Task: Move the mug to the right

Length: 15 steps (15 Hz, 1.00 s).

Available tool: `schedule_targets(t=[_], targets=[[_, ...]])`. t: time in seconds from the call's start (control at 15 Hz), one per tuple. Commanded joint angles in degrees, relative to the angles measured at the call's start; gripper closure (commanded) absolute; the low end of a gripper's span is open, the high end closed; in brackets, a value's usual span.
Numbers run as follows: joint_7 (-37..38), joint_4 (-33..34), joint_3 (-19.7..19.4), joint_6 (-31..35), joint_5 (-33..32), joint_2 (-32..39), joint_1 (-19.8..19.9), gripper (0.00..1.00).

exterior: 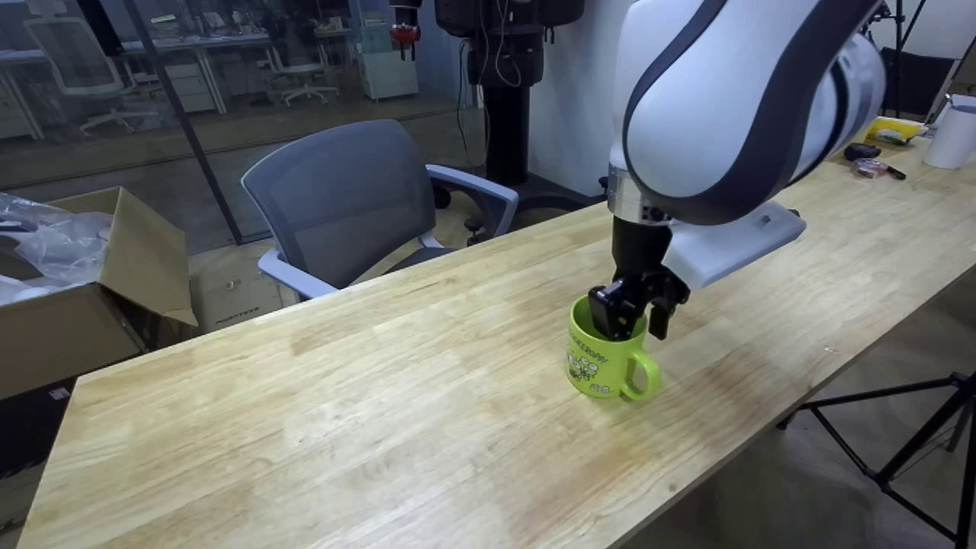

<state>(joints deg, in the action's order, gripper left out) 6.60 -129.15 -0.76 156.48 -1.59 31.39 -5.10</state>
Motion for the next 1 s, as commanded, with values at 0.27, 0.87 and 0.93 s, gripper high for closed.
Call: schedule_targets(t=[0.27,0.87,0.93], targets=[[0.82,0.22,-1.21,-1.18,-1.61,-0.3,-2.39,0.95],[0.7,3.66,-0.23,-6.25,-1.19,-2.48,-2.77,0.98],[0.76,4.17,-0.19,-6.77,-1.23,-2.64,-2.84,0.98]])
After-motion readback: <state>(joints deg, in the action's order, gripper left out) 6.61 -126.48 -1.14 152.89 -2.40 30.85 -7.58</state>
